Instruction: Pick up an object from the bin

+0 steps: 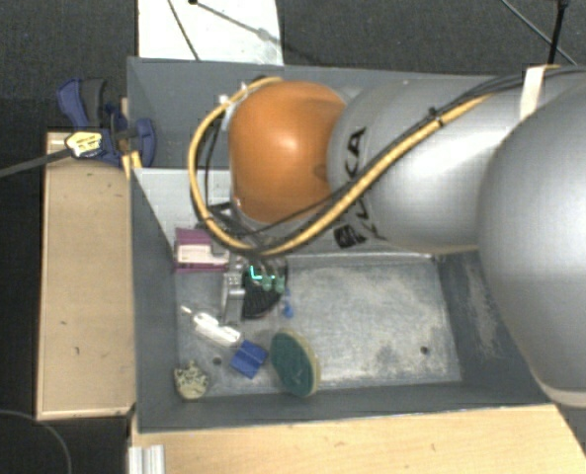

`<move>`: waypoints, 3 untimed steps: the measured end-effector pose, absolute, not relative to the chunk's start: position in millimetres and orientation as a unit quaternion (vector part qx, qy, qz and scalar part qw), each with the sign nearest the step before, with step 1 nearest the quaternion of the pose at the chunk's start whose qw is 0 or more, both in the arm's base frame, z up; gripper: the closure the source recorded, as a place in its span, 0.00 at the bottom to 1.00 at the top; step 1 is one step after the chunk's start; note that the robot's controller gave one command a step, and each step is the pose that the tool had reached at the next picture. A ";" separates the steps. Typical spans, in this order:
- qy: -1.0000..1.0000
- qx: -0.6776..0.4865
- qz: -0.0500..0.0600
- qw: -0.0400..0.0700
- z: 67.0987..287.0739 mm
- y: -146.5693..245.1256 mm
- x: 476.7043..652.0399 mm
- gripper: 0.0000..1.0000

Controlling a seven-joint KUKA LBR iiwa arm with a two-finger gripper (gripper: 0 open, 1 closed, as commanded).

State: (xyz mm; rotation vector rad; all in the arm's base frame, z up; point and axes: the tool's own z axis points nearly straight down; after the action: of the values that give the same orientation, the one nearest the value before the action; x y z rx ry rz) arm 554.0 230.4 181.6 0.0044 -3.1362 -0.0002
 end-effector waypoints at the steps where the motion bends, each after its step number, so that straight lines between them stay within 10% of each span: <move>1: -0.998 0.056 0.001 0.004 76.1 218.8 508.6 0.00; 2: -1.000 0.018 0.001 0.001 69.6 153.9 488.2 0.00; 3: -0.992 0.124 -0.002 -0.008 72.4 202.4 480.1 0.00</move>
Offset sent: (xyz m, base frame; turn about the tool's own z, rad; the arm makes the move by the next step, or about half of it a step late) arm -0.0430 -0.0104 -0.1016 -0.1096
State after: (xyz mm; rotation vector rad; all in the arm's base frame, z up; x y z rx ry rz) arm 480.1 202.4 72.4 0.3905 -3.1331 -0.0063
